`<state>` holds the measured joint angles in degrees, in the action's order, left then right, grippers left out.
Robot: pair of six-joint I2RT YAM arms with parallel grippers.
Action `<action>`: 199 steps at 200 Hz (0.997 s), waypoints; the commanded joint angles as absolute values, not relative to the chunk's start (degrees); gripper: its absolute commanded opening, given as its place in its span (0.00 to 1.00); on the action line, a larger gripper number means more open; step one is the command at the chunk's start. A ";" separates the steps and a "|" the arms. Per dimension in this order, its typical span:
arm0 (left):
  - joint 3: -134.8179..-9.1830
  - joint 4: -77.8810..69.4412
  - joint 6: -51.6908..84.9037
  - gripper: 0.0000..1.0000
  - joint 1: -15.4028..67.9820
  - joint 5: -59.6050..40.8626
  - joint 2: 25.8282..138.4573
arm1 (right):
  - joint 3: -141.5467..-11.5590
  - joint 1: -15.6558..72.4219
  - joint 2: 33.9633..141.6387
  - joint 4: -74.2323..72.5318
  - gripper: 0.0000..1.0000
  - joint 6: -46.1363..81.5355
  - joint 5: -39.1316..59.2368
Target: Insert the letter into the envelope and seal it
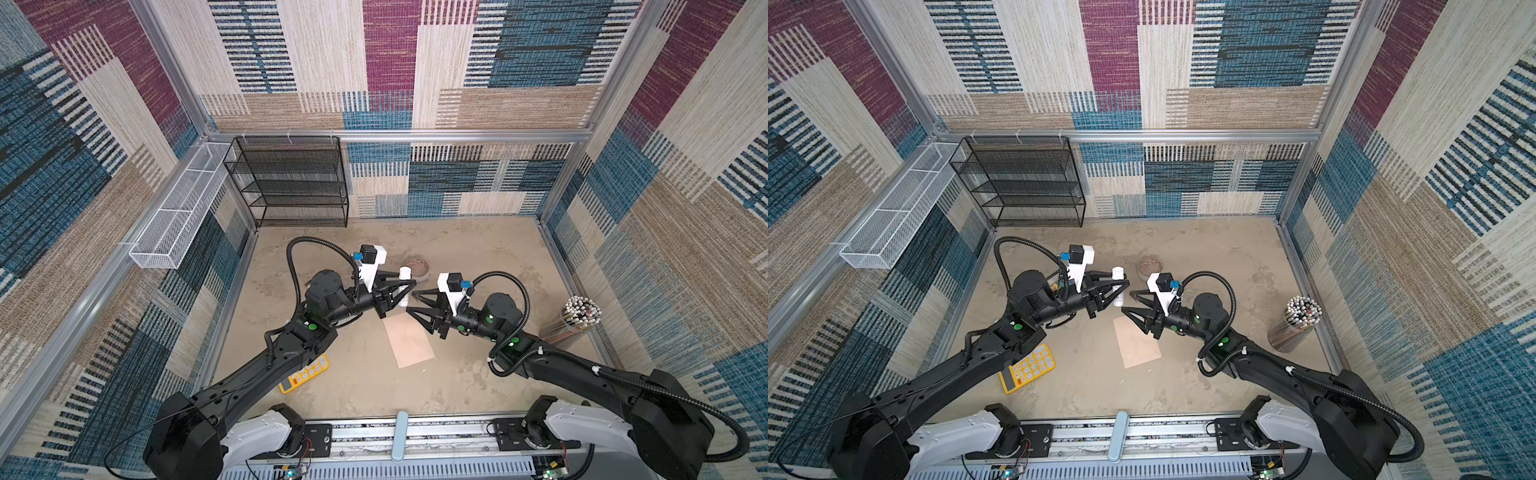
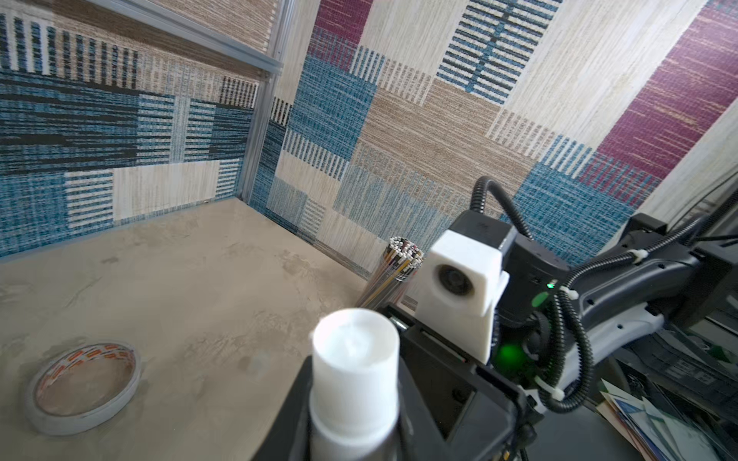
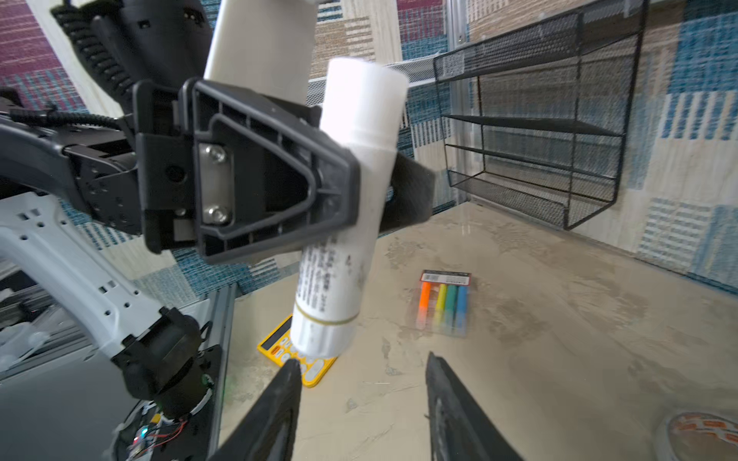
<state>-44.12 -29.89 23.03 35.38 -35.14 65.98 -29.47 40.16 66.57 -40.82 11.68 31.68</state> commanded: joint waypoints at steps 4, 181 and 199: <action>-44.46 -34.46 25.94 0.00 35.24 -40.48 66.68 | -29.18 39.56 68.07 -51.15 0.55 15.98 39.86; -42.85 -32.34 23.01 0.00 35.76 -37.74 65.93 | -32.95 39.11 73.60 -54.00 0.27 21.45 43.69; -42.98 -30.65 21.66 0.00 36.08 -36.17 65.52 | -33.44 39.11 73.32 -52.58 0.26 21.41 42.61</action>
<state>-42.96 -34.11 24.58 35.73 -38.72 65.98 -32.38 39.05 73.58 -51.90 20.88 43.42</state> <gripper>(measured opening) 0.268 0.286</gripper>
